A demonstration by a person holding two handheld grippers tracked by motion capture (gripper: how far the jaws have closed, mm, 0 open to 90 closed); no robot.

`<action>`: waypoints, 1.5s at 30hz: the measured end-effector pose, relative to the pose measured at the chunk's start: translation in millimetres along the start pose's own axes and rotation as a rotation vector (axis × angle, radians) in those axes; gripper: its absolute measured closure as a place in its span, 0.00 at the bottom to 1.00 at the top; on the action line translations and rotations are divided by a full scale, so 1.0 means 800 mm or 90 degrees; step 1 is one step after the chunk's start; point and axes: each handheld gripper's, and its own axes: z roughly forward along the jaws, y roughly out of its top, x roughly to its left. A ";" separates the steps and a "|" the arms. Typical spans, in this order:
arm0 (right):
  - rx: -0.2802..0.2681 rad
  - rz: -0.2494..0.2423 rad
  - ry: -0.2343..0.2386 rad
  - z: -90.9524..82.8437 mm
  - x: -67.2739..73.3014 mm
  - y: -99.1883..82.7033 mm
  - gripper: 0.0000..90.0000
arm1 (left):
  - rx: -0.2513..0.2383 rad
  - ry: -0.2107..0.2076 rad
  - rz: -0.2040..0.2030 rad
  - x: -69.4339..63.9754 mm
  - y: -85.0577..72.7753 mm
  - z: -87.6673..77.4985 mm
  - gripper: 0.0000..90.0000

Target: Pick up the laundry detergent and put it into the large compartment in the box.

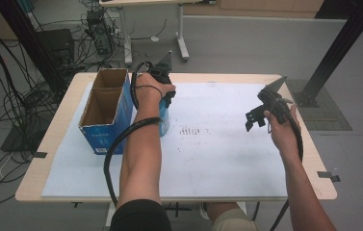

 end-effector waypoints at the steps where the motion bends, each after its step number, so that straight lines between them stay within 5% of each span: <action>1: 0.000 -0.001 0.000 0.000 -0.001 0.000 0.06 | 0.000 0.001 0.001 0.000 0.000 0.000 0.42; 12: 0.002 0.001 0.000 0.001 0.000 0.000 0.06 | -0.013 0.000 -0.006 0.008 -0.004 -0.034 0.42; 31: 0.002 -0.020 -0.002 -0.005 0.019 0.002 0.06 | -0.084 0.036 -0.016 0.015 -0.038 -0.239 0.42; 45: -0.001 -0.030 -0.001 -0.008 0.024 0.002 0.06 | -0.106 0.053 -0.059 0.058 -0.074 -0.327 0.42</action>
